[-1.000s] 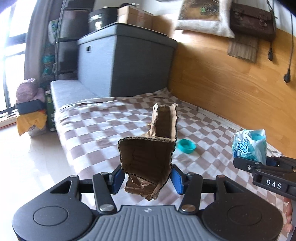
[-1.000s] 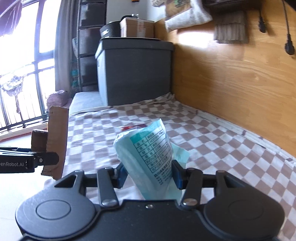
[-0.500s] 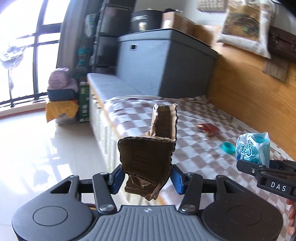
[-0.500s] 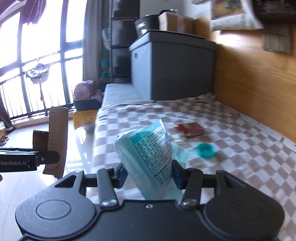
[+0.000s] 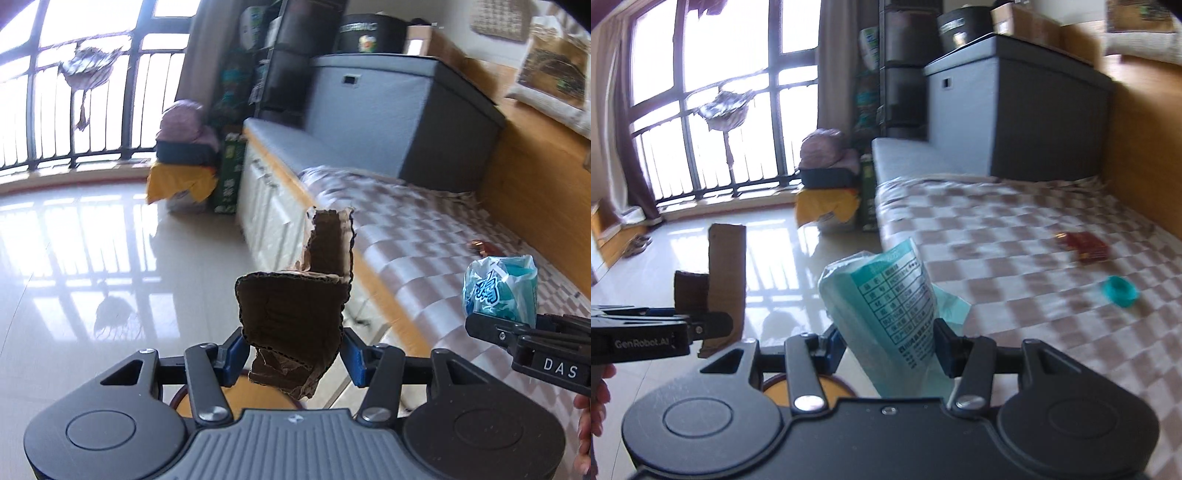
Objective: Collect trash
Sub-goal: 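Carry the cardboard and tissue packet with both tools over the wastebasket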
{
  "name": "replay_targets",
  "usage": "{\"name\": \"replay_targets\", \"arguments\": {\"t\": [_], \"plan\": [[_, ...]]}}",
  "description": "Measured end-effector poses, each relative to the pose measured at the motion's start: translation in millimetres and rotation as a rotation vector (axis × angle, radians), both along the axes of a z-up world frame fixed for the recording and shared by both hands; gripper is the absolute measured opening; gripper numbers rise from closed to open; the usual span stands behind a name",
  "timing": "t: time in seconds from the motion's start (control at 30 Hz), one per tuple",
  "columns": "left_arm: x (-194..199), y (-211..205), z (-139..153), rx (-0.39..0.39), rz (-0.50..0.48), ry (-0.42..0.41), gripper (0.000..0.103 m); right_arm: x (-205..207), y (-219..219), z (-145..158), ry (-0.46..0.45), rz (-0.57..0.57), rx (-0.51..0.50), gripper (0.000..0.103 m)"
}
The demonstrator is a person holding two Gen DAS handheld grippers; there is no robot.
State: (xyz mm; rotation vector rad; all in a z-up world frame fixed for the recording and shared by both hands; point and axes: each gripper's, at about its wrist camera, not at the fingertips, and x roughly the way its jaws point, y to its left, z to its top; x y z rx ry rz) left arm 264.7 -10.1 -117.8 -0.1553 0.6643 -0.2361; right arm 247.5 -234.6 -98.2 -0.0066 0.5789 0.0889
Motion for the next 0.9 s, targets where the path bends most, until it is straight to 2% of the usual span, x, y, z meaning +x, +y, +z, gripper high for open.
{"name": "replay_targets", "arguments": {"t": [0.37,0.7,0.9], "plan": [[3,48,-65,-0.005,0.099,0.133,0.054,13,60,-62,0.14,0.129,-0.027,0.05],[37,50,-128,-0.009,0.123,0.249,0.054,48,75,-125,0.24,0.119,0.016,0.05],[51,53,-178,-0.043,0.15,0.385,0.054,73,81,-161,0.326,0.132,0.032,0.051]]}}
